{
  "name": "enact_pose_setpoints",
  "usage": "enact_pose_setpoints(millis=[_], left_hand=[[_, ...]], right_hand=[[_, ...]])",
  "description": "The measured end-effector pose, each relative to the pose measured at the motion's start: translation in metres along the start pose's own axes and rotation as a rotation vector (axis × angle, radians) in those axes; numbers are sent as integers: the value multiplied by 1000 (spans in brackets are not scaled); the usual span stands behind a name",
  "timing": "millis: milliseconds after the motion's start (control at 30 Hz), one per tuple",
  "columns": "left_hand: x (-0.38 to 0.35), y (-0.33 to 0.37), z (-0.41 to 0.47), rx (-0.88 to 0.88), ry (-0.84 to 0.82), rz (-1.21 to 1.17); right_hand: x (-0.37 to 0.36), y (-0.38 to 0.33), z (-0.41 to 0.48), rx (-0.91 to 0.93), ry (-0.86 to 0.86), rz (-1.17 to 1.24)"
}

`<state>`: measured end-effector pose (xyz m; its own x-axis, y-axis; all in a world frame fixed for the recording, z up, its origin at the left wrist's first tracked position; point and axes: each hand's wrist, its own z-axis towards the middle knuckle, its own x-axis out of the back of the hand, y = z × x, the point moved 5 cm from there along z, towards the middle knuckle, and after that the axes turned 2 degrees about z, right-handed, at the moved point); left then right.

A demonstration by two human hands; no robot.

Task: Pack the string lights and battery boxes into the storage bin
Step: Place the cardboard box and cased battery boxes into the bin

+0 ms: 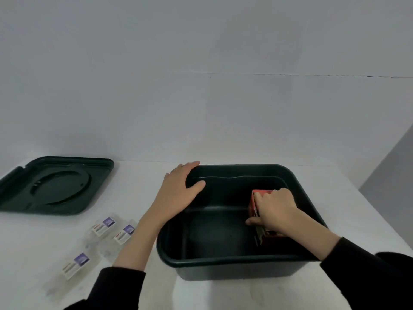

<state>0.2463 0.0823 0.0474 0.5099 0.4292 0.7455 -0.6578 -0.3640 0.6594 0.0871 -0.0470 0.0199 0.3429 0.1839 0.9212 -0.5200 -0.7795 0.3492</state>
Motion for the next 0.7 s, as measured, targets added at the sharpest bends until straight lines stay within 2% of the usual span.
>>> enact_pose_setpoints(millis=[67, 100, 200, 300, 367, 433, 533, 700], left_hand=[[21, -13, -9, 51, 66, -269], [30, -22, -15, 66, 112, -265], [50, -57, -36, 125, 159, -12], [49, -91, -61, 239, -49, 315], [44, -109, -80, 341, -189, 456], [40, -118, -96, 396, -241, 568], [27, -121, -109, 389, -273, 725], [10, -123, -115, 357, -258, 839]], right_hand=[[18, -13, -2, 19, 101, 52], [27, -22, -5, 50, 160, 124], [50, -64, -14, 210, 233, 397], [53, -102, -19, 297, 210, 514], [49, -114, -17, 300, 190, 493], [44, -117, -14, 303, 171, 458], [39, -114, -13, 303, 159, 441], [35, -119, -13, 313, 121, 396]])
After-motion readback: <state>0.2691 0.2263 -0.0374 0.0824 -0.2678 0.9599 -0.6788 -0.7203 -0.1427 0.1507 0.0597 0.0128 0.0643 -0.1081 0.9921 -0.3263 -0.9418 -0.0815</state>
